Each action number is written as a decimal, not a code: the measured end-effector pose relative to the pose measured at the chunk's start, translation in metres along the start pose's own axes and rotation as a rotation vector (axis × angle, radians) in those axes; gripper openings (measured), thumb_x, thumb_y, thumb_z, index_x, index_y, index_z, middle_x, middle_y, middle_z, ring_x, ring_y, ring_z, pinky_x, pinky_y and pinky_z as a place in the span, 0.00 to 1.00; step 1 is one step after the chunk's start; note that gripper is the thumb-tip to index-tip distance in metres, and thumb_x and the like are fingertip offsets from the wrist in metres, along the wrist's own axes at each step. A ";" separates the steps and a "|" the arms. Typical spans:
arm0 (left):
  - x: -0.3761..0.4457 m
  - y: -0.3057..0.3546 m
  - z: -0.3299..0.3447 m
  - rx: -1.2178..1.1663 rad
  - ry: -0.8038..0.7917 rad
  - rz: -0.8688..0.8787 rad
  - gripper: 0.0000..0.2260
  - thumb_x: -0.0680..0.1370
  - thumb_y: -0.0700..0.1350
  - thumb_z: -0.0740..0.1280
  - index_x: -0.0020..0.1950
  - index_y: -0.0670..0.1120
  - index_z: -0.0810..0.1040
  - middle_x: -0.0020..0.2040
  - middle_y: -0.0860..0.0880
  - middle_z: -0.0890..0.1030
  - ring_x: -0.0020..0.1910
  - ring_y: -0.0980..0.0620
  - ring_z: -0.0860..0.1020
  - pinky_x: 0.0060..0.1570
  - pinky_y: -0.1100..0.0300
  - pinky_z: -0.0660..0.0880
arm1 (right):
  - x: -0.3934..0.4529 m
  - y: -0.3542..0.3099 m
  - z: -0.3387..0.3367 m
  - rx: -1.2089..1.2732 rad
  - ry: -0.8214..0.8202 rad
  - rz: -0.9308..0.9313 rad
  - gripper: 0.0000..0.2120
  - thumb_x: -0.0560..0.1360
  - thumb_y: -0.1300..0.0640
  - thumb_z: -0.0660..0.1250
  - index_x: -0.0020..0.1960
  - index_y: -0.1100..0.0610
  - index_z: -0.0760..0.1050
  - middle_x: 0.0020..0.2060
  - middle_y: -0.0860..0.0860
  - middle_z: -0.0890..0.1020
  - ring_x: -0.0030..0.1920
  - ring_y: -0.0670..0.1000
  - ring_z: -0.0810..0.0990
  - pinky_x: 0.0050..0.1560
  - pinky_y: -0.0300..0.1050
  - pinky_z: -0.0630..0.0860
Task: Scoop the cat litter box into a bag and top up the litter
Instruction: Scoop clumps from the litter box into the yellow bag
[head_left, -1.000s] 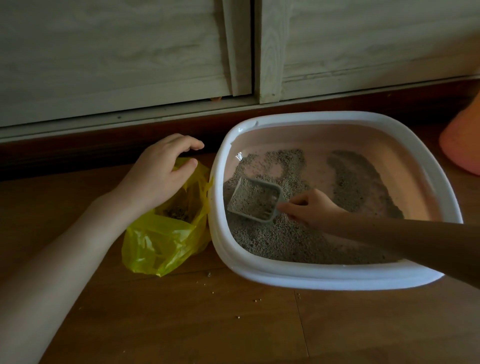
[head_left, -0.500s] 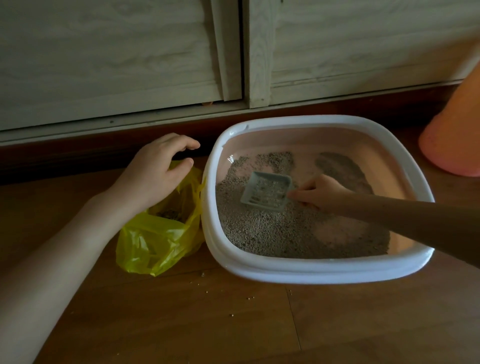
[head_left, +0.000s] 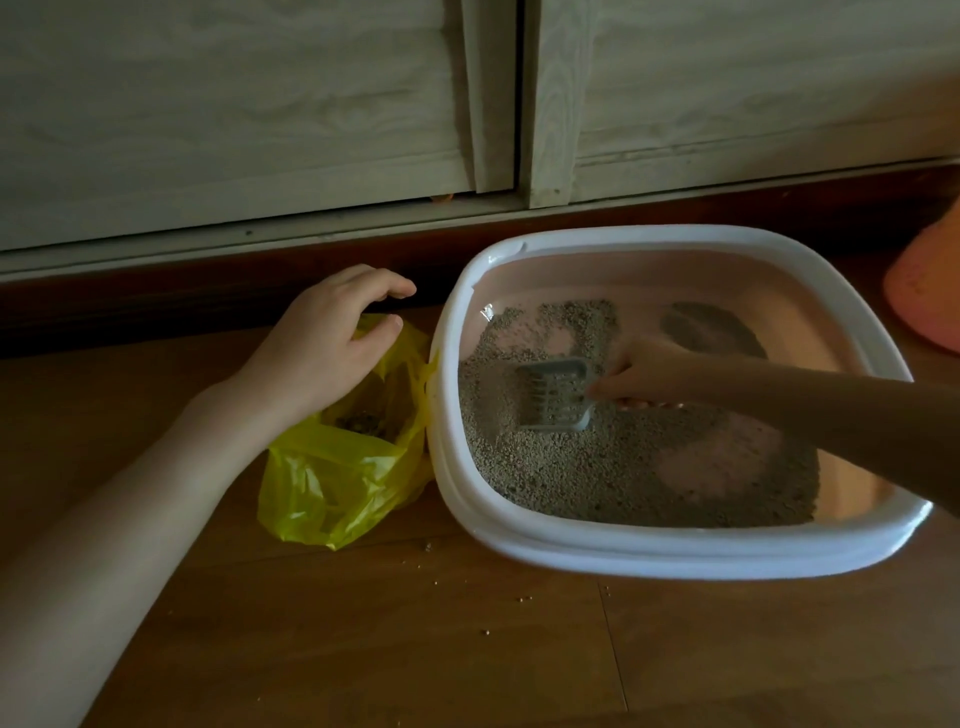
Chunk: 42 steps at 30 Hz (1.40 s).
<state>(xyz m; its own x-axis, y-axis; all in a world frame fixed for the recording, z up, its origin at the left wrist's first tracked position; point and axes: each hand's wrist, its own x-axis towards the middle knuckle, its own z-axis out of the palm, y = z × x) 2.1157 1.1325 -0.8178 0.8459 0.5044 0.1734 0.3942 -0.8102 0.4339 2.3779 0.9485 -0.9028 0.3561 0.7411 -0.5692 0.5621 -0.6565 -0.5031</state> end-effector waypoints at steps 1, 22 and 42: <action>0.000 0.000 0.000 -0.002 -0.002 -0.006 0.14 0.79 0.43 0.63 0.65 0.49 0.74 0.61 0.54 0.75 0.60 0.58 0.71 0.58 0.63 0.66 | 0.003 -0.004 0.008 0.020 -0.005 -0.009 0.18 0.75 0.47 0.67 0.31 0.57 0.76 0.19 0.46 0.74 0.17 0.43 0.67 0.21 0.34 0.68; 0.007 0.001 0.004 0.007 -0.012 0.000 0.14 0.78 0.42 0.63 0.64 0.48 0.75 0.60 0.54 0.75 0.60 0.56 0.72 0.60 0.59 0.68 | -0.006 0.040 -0.013 -0.197 -0.245 -0.148 0.16 0.75 0.49 0.68 0.31 0.54 0.77 0.22 0.47 0.76 0.22 0.43 0.70 0.31 0.34 0.71; 0.000 0.001 -0.004 0.013 0.009 0.001 0.14 0.78 0.42 0.64 0.64 0.49 0.75 0.60 0.55 0.75 0.59 0.59 0.72 0.56 0.66 0.65 | -0.012 0.012 0.033 0.204 -0.160 -0.127 0.19 0.74 0.45 0.68 0.33 0.58 0.77 0.20 0.48 0.72 0.19 0.46 0.66 0.22 0.36 0.64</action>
<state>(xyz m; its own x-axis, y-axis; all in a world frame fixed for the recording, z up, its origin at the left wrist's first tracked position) 2.1143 1.1329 -0.8137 0.8429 0.5065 0.1817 0.3985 -0.8144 0.4219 2.3562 0.9268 -0.9231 0.1609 0.7983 -0.5803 0.4270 -0.5864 -0.6883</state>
